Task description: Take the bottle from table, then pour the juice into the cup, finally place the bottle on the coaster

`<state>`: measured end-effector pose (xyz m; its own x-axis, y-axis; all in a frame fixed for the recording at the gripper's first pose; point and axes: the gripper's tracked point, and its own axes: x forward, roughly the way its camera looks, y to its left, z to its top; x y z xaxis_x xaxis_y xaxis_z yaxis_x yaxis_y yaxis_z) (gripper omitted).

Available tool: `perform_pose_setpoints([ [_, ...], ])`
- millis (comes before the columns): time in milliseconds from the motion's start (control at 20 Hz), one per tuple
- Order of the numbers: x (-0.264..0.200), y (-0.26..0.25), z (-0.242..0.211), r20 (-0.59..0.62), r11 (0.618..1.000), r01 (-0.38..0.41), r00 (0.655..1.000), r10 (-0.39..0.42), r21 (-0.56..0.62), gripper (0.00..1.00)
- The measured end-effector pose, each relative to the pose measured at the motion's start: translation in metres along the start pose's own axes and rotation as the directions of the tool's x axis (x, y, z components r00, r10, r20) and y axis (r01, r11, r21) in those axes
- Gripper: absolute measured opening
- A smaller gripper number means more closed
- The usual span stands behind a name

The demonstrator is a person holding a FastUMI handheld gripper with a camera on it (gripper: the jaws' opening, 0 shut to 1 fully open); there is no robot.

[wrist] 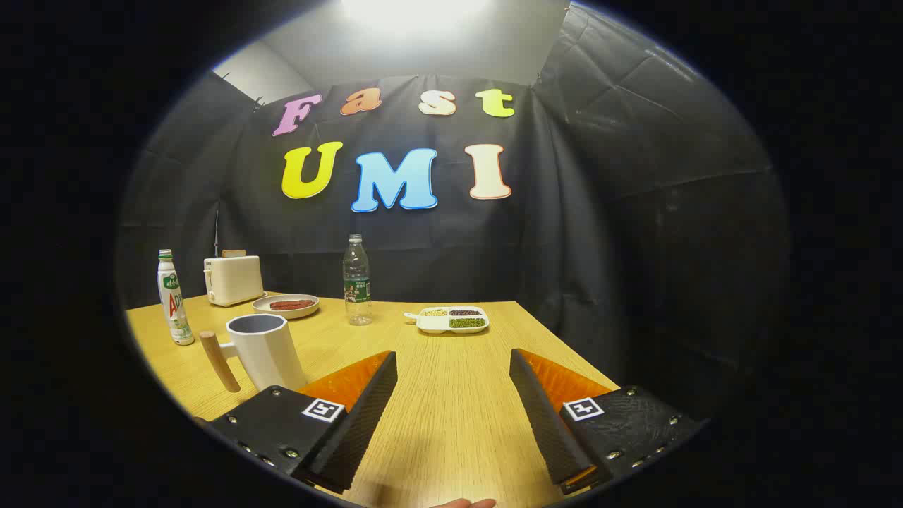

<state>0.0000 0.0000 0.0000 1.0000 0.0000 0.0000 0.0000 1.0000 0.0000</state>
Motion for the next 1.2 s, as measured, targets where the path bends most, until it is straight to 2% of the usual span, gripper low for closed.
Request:
perform_pose_setpoints([
  [250, 0.012, -0.001, -0.003, -0.011, 1.0, 0.005, 1.0, -0.005, -0.009, 0.97],
  [400, 0.057, -0.004, -0.005, -0.041, 1.0, 0.014, 0.999, -0.013, 0.012, 0.97],
  [500, 0.079, -0.014, 0.001, -0.037, 0.998, 0.061, 0.998, -0.06, 0.015, 0.97],
  [650, 0.094, -0.019, 0.021, 0.018, 0.99, 0.108, 0.994, -0.111, 0.093, 0.97],
  [900, 0.063, -0.016, 0.05, 0.002, 0.966, 0.257, 0.966, -0.258, 0.038, 0.97],
  [1000, 0.047, 0.007, 0.071, 0.022, 0.964, 0.263, 0.964, -0.264, 0.05, 0.99],
  [1200, 0.025, 0.076, 0.111, 0.088, 0.976, 0.201, 0.974, -0.208, 0.081, 0.99],
])
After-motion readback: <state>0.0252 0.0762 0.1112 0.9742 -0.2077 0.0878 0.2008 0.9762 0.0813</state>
